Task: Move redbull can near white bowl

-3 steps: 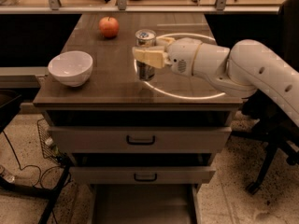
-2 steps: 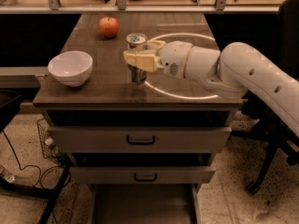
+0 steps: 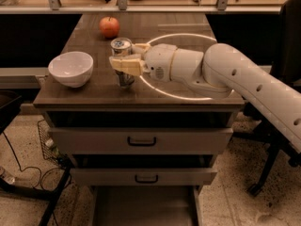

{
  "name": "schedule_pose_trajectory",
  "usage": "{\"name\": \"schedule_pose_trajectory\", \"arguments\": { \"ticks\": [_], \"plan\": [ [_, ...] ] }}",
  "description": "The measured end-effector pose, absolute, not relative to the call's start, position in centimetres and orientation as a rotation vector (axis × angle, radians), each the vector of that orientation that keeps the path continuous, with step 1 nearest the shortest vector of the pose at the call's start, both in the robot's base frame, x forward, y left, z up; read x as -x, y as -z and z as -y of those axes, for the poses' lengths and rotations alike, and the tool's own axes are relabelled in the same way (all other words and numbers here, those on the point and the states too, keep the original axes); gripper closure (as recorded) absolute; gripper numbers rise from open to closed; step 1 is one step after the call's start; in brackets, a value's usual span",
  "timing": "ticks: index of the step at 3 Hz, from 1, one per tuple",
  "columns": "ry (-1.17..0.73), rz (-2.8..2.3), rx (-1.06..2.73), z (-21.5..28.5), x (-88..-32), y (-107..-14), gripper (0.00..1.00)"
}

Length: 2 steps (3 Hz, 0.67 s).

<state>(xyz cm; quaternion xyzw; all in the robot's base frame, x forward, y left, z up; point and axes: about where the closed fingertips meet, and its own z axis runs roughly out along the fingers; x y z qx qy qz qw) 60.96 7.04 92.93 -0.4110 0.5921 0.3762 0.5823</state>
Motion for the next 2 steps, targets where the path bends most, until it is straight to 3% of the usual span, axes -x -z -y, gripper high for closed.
{"name": "schedule_pose_trajectory", "arguments": {
  "ticks": [1,2],
  "plan": [
    [-0.892,-1.371,0.991,-8.63,-61.69,-92.32,1.00],
    [-0.895,-1.369,0.994,-8.89,-61.56,-92.40,0.82]
  ]
}}
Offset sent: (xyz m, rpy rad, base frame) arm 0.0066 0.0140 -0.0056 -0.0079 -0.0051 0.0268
